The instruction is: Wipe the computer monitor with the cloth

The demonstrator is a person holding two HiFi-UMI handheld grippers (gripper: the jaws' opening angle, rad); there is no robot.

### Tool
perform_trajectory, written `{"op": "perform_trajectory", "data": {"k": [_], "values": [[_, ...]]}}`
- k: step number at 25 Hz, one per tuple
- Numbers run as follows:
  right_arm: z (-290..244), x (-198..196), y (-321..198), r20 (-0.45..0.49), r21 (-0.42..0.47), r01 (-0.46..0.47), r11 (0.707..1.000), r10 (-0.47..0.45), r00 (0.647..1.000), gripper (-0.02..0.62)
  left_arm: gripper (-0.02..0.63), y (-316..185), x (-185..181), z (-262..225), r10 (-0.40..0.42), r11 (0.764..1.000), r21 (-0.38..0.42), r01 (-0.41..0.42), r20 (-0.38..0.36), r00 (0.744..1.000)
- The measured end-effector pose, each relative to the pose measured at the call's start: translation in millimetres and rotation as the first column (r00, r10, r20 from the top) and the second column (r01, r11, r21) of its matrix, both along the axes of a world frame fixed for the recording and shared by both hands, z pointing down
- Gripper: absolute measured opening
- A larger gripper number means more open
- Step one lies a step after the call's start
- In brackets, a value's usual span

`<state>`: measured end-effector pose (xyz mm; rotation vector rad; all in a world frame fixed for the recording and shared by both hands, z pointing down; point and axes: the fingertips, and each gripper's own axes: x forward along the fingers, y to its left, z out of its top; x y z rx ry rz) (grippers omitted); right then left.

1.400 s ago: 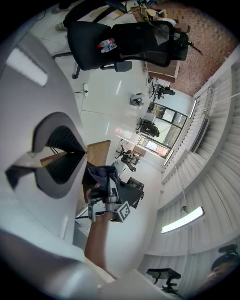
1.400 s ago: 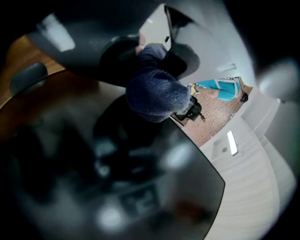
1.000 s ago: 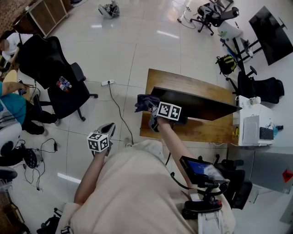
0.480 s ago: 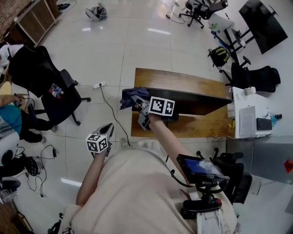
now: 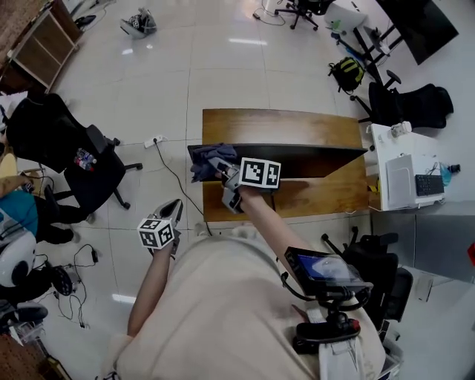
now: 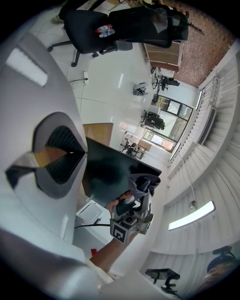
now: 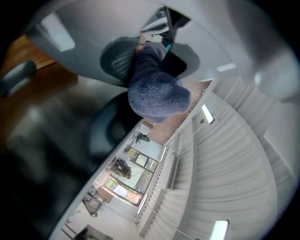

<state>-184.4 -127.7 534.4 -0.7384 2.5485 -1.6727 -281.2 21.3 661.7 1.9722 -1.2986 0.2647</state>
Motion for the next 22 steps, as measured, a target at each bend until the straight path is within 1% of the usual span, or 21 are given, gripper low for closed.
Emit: {"op": "perform_trajectory", "data": {"k": [3,7,10,12,16,19,22], "values": [[0,38,-7,0.011,-0.01,-0.025,1.0,0.026,1.0,0.11,-0.015,-12,24,-2,0.02,1.0,0.0,-0.02,0.009,1.0],[4,62,-10,0.004,-0.023,-0.076,0.997,0.076,0.997,0.11,-0.015,-26,31,-6,0.046,0.999,0.006,-0.046,-0.004,0.999],[5,88,-16,0.004,-0.027,-0.102,0.994,0.102,0.995,0.11,-0.015,-39,50,-11,0.077,0.997,0.019,-0.077,0.001,0.997],[5,96,-17,-0.004,-0.025,-0.11,0.994,0.11,0.994,0.11,-0.015,-41,57,-14,0.093,0.995,0.02,-0.093,0.003,0.996],[3,103,-19,-0.055,0.021,-0.118,0.993,0.119,0.991,0.11,-0.015,-40,57,-18,0.113,0.993,0.019,-0.113,0.006,0.994],[1,118,-26,-0.119,0.064,-0.114,0.991,0.121,0.986,0.109,-0.014,-43,61,-23,0.113,0.993,0.021,-0.113,0.01,0.994],[5,137,-26,-0.186,0.071,-0.103,0.992,0.115,0.976,0.109,-0.015,-40,67,-21,0.108,0.994,0.011,-0.108,0.005,0.994]]}}
